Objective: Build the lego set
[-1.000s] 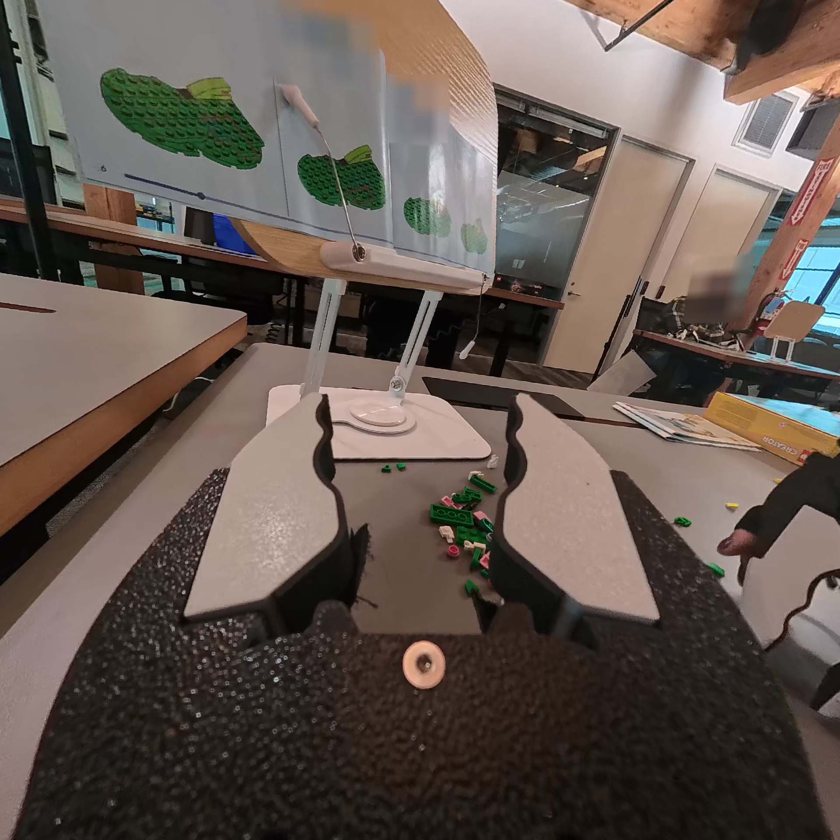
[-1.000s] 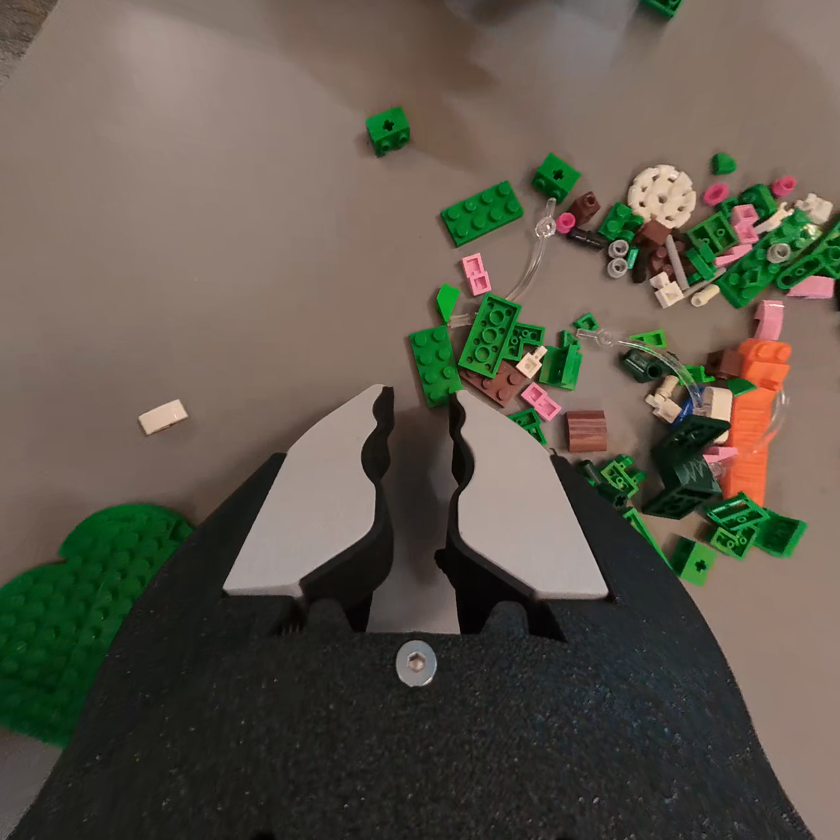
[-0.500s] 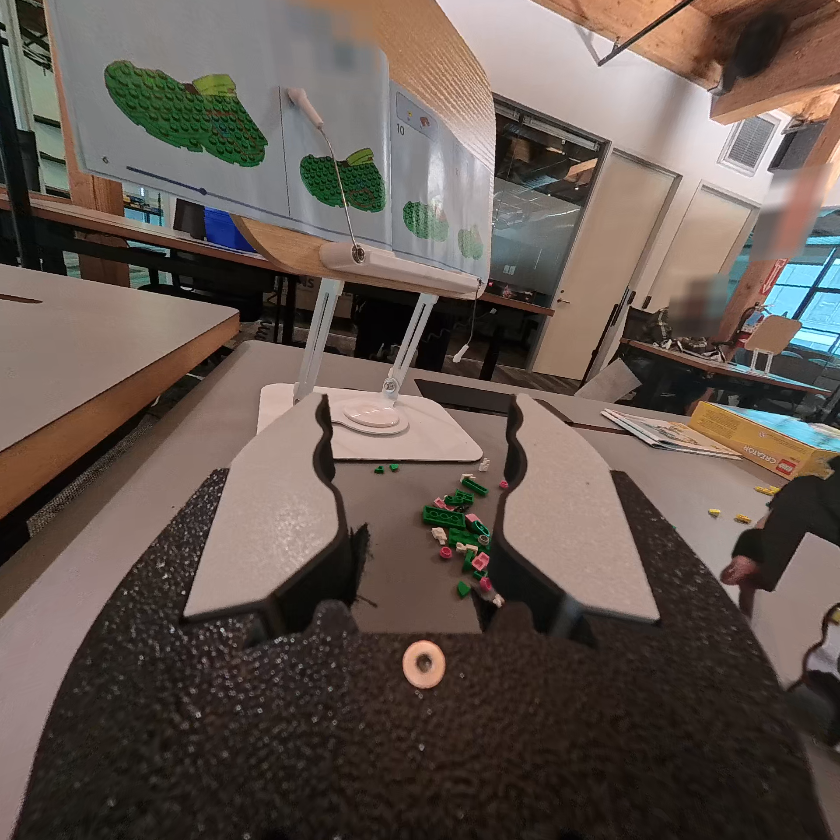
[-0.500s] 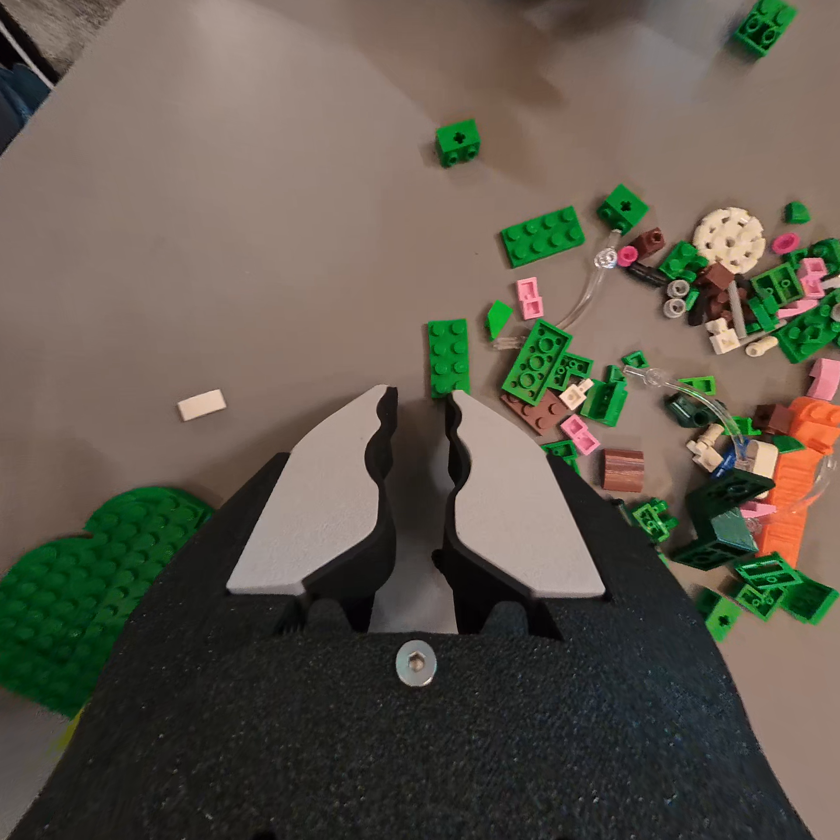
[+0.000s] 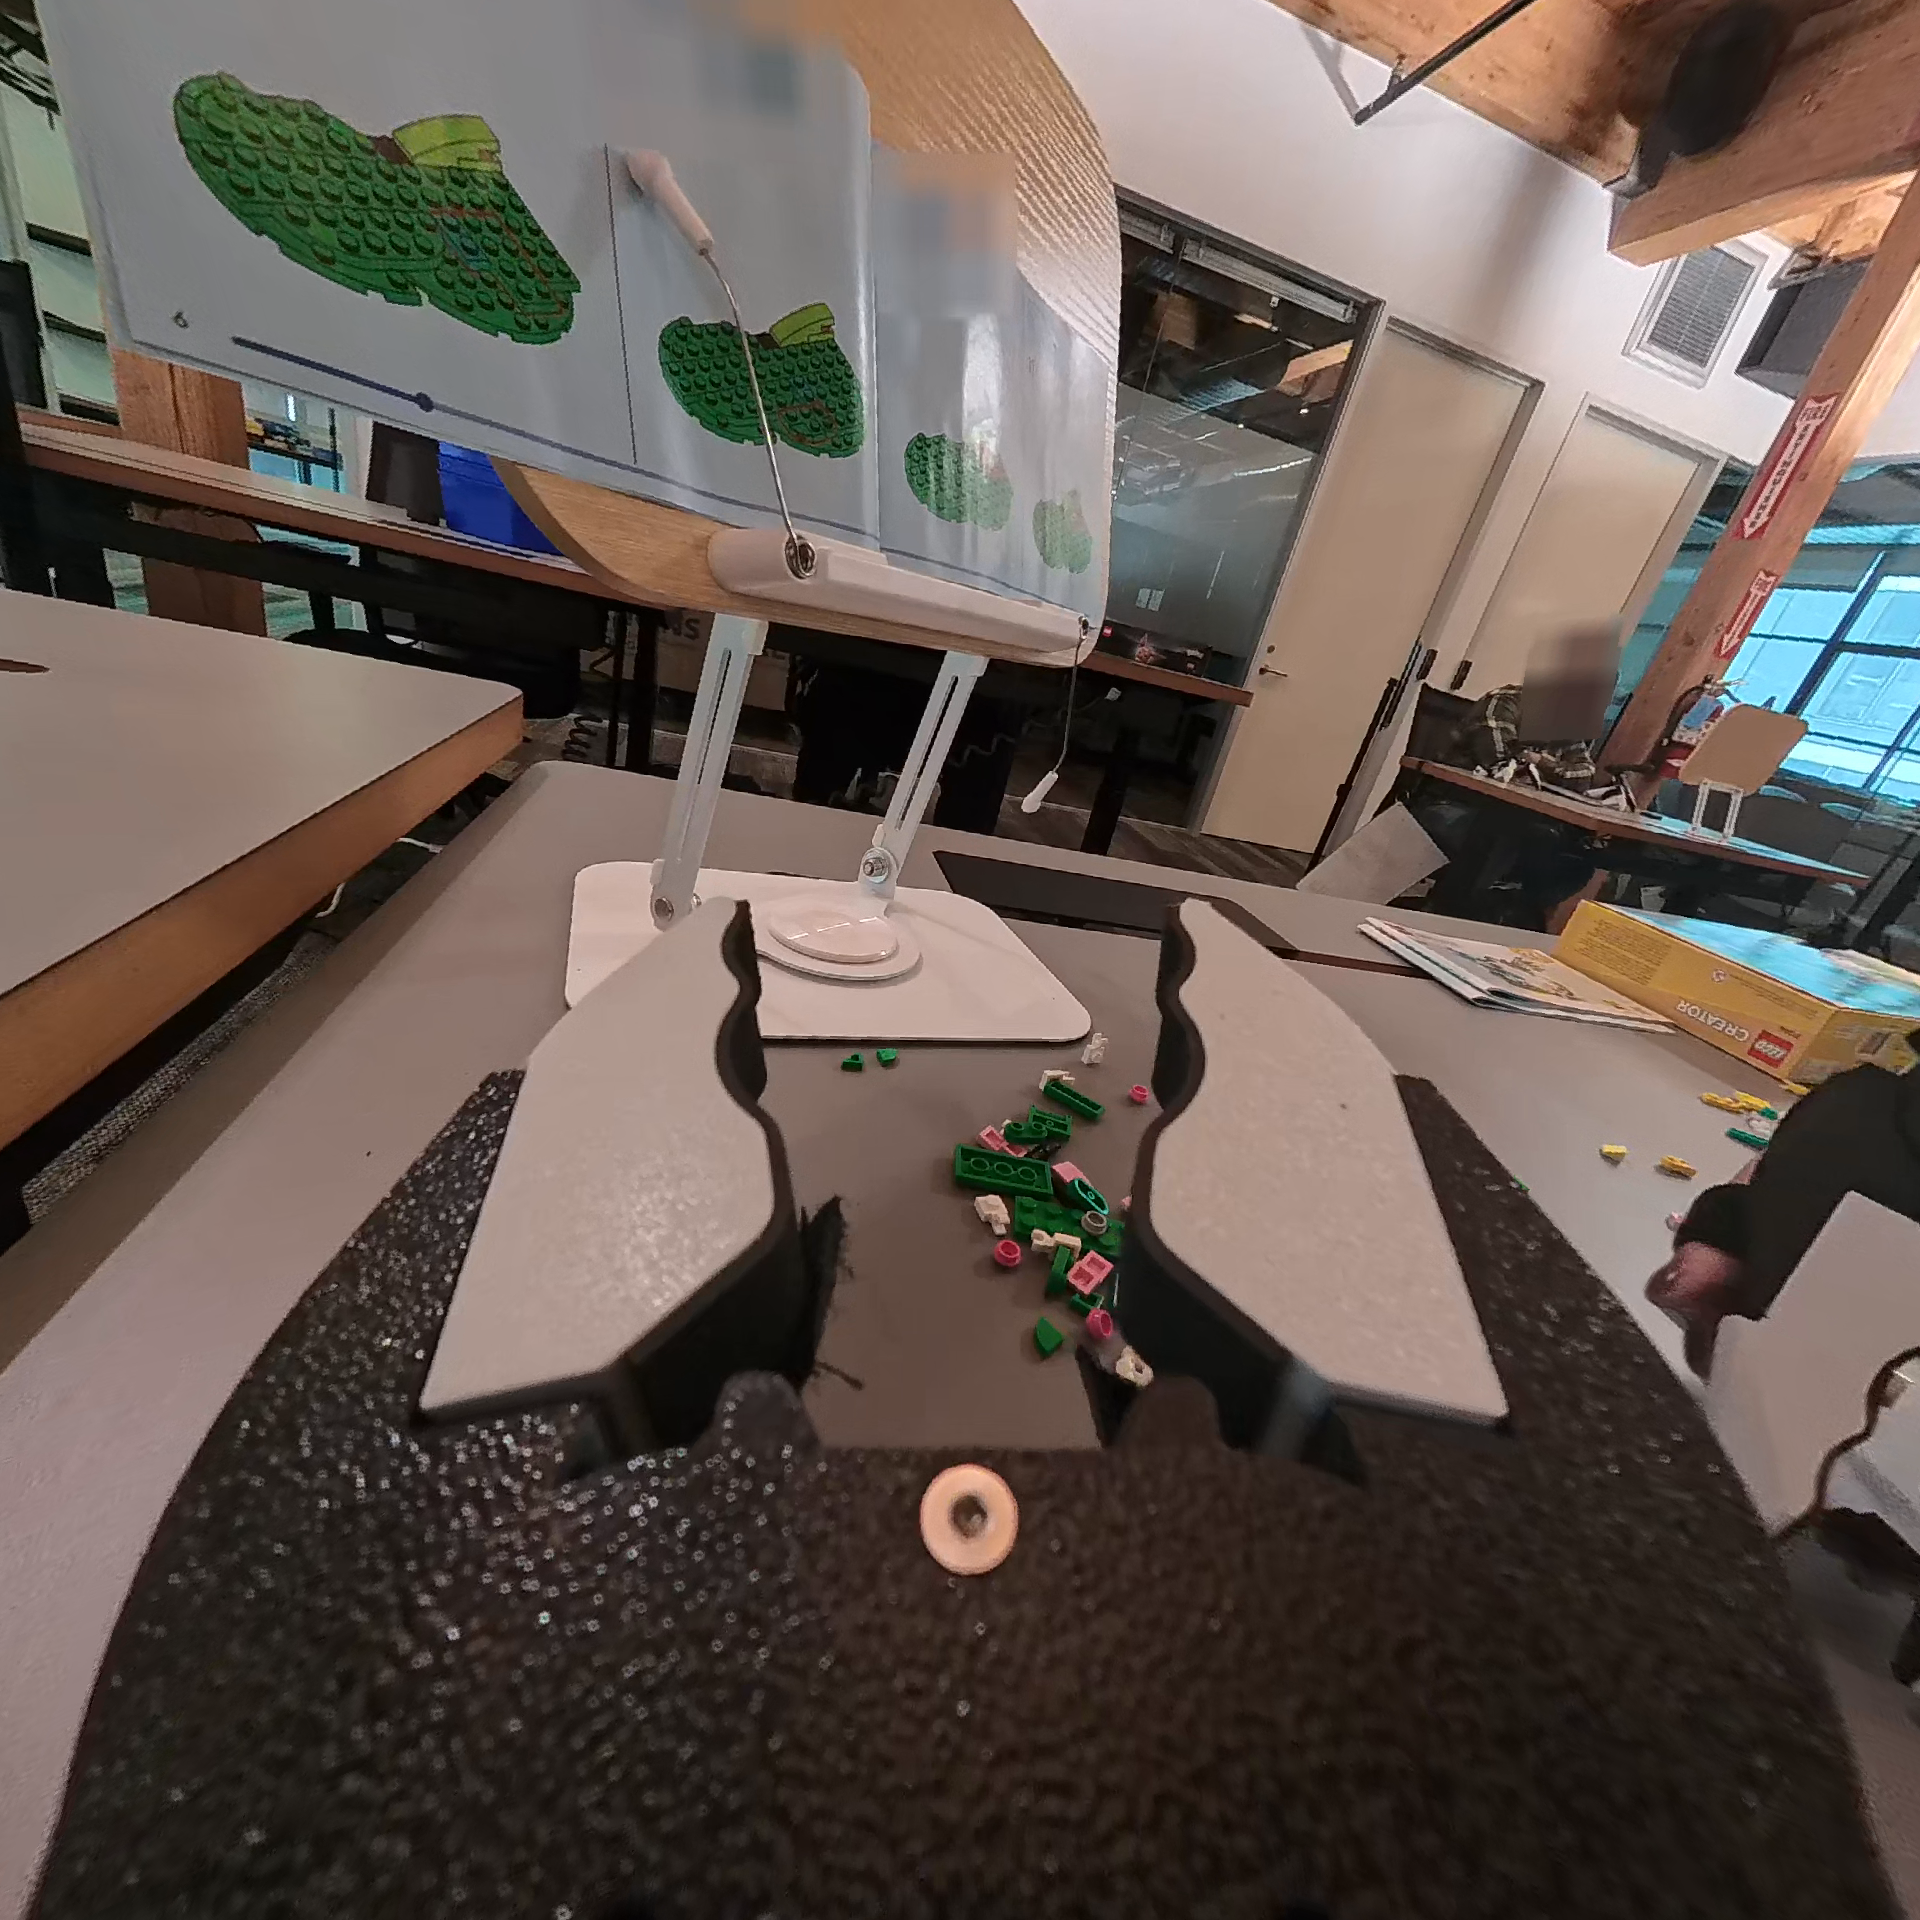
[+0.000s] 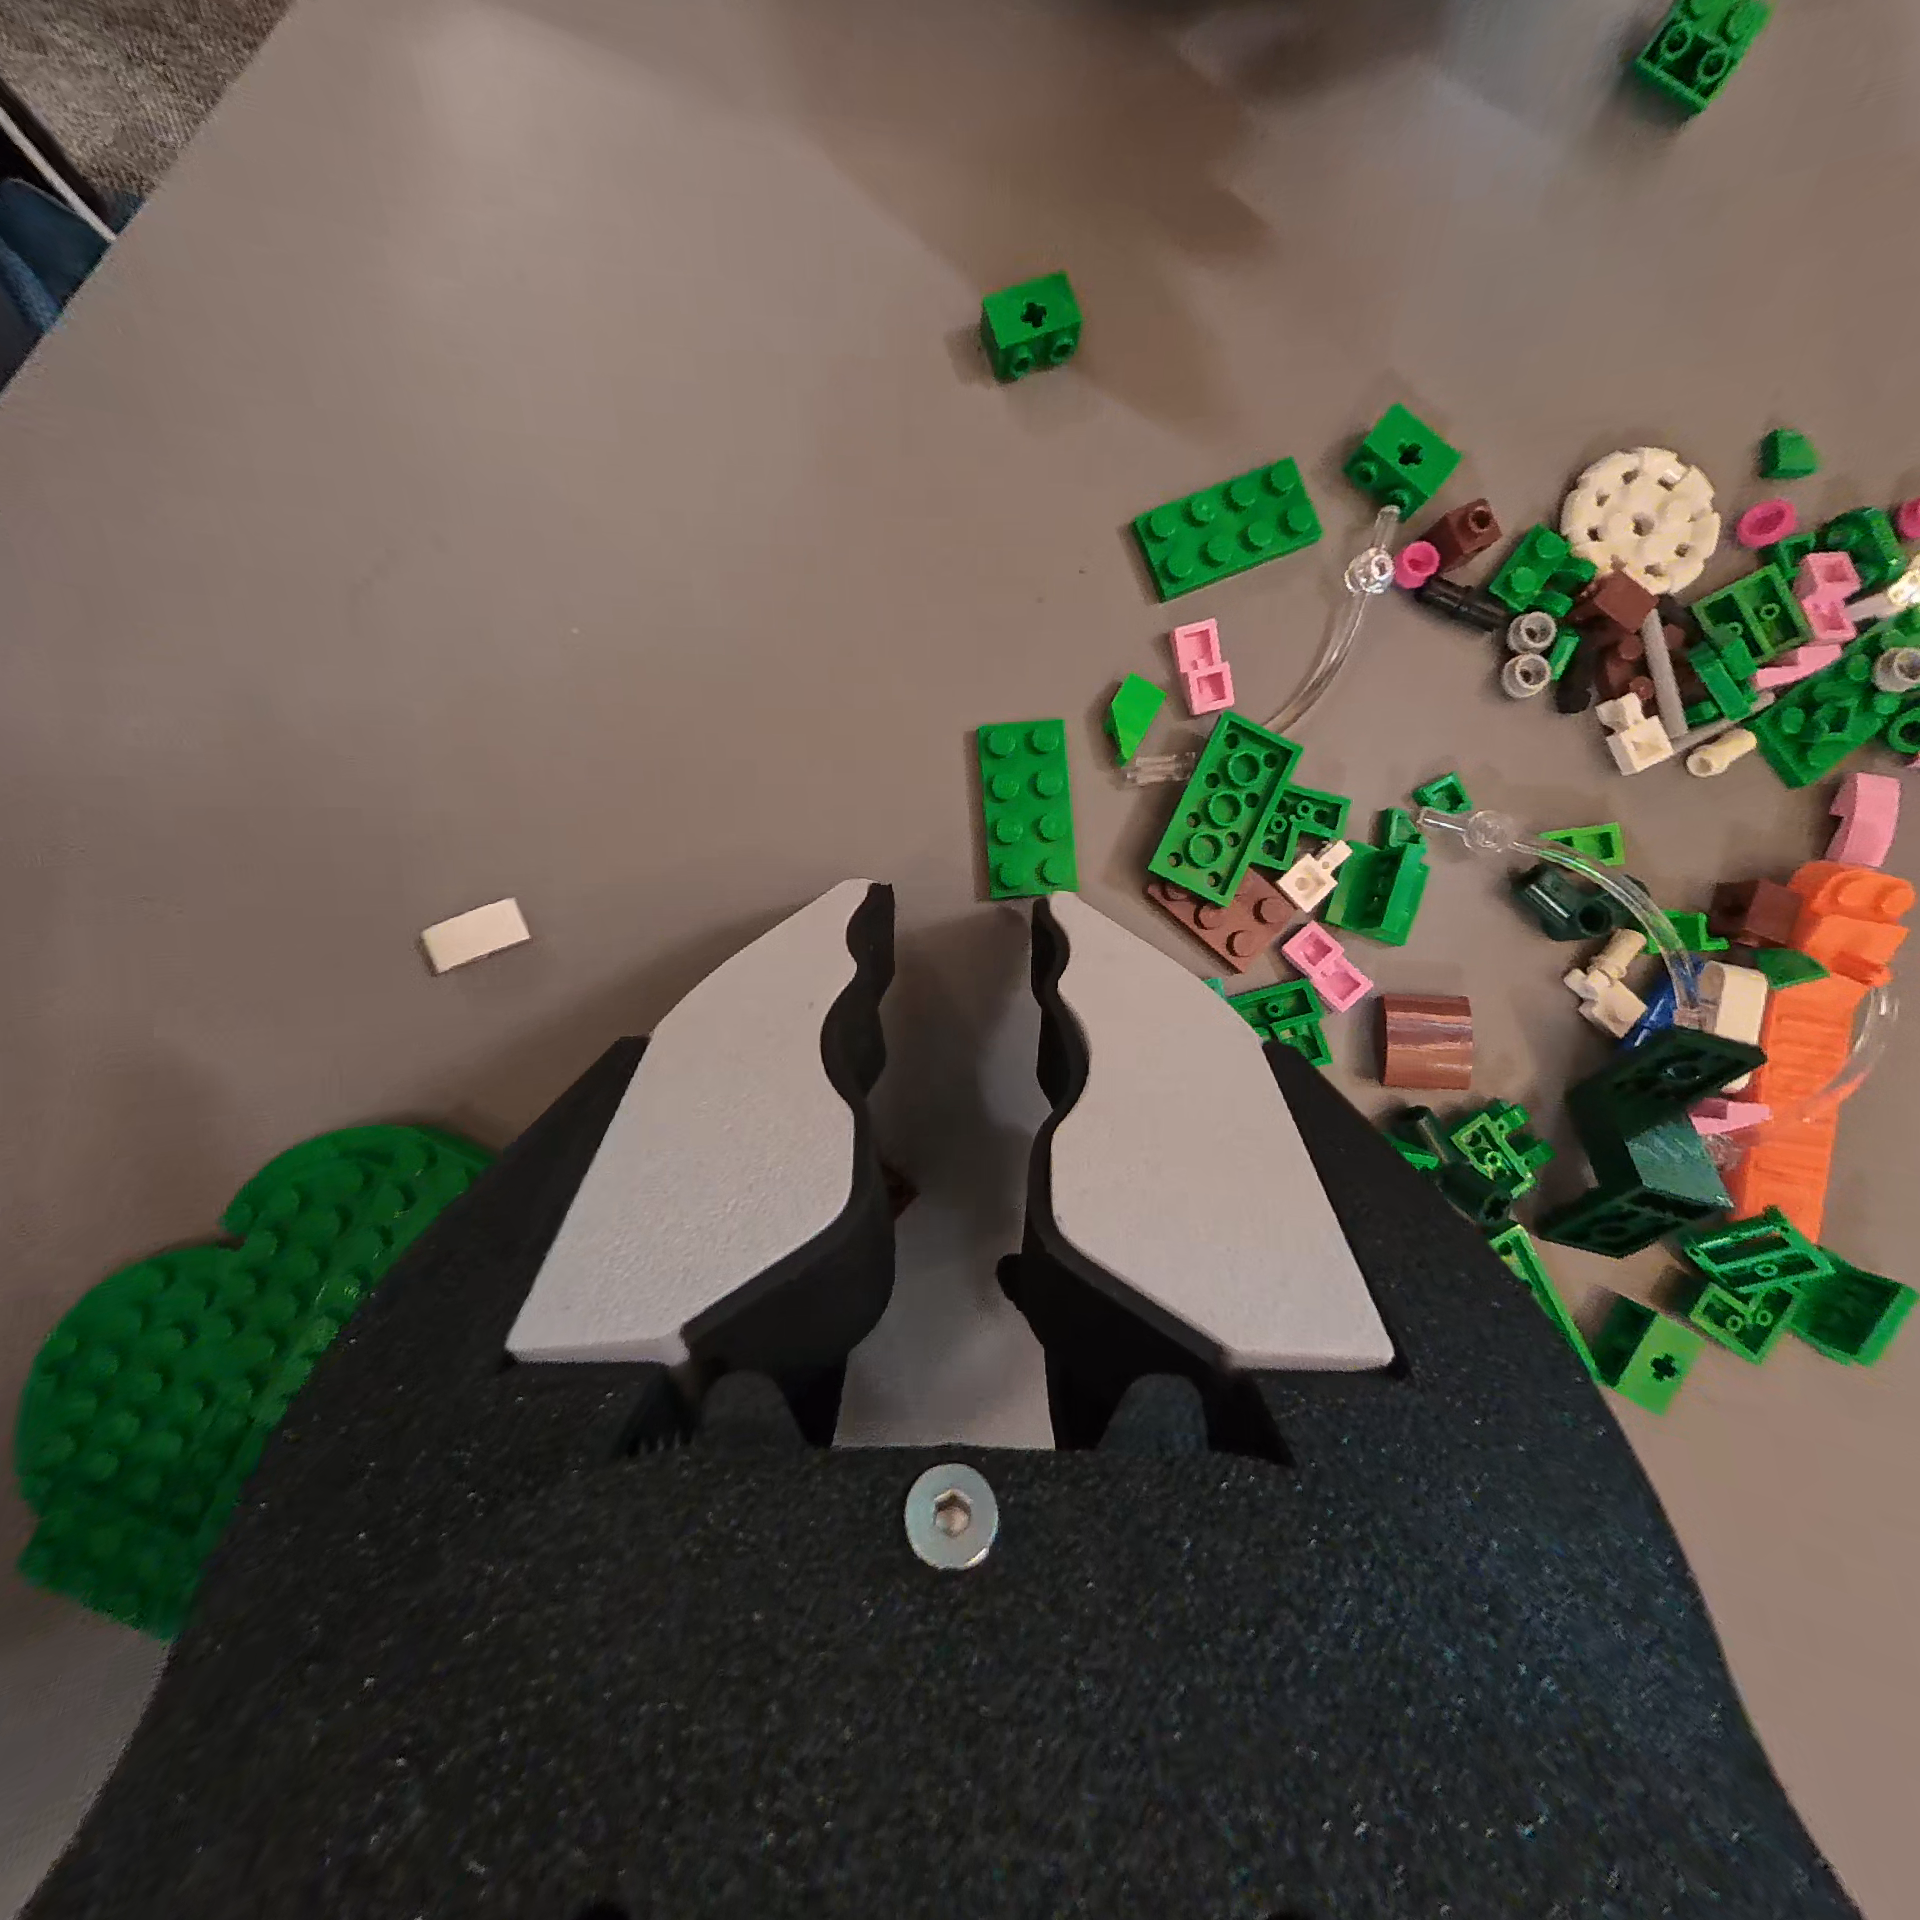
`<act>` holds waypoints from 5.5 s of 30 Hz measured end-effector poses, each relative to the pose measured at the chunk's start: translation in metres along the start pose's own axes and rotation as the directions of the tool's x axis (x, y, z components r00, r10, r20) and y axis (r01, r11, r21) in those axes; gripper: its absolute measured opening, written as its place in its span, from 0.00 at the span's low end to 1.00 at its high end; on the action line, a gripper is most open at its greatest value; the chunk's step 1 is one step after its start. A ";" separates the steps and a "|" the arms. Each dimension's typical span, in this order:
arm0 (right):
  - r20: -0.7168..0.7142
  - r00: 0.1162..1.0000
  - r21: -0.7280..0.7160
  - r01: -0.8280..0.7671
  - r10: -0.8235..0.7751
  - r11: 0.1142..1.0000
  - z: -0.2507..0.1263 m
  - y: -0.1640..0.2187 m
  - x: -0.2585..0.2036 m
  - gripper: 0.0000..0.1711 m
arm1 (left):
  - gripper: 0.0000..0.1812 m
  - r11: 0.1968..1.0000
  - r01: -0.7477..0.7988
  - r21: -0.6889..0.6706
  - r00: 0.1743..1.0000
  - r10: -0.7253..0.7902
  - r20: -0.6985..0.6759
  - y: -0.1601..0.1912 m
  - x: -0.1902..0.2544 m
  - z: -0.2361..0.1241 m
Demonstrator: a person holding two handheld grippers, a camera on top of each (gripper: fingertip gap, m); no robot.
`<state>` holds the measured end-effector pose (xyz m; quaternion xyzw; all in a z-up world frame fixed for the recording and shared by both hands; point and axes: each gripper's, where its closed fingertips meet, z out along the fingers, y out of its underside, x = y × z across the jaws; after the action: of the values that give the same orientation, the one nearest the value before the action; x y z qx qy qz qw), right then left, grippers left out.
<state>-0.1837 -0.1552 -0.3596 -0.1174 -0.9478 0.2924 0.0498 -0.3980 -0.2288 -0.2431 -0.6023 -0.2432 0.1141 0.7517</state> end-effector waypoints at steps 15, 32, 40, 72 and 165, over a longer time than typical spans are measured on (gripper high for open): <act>0.008 1.000 0.056 -0.020 0.019 0.998 0.003 -0.017 0.004 0.00 | 0.42 1.000 0.017 -0.007 0.999 -0.017 -0.038 0.001 0.005 0.001; -0.281 0.938 0.070 -0.188 0.201 0.980 -0.009 -0.011 0.011 0.12 | 0.43 1.000 -0.004 -0.026 0.999 0.003 -0.054 0.005 0.011 0.002; -0.193 0.968 -0.036 -0.170 0.160 0.985 0.007 -0.005 0.015 0.14 | 0.42 0.999 -0.012 -0.041 0.997 0.009 -0.083 0.007 0.016 0.005; -0.195 0.797 0.166 -0.547 0.571 0.821 0.017 -0.025 0.031 0.03 | 0.38 0.953 -0.160 -0.258 0.907 0.039 -0.418 0.029 0.102 -0.054; 0.196 0.540 0.459 -0.788 0.818 0.410 -0.082 0.048 -0.124 0.24 | 0.31 0.638 -0.735 -0.230 0.490 0.266 -0.830 0.148 0.311 -0.094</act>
<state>-0.0411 -0.1034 -0.3223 -0.5480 -0.6625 0.5090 -0.0401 -0.0660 -0.1276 -0.3294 -0.8301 0.2555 0.0121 0.4954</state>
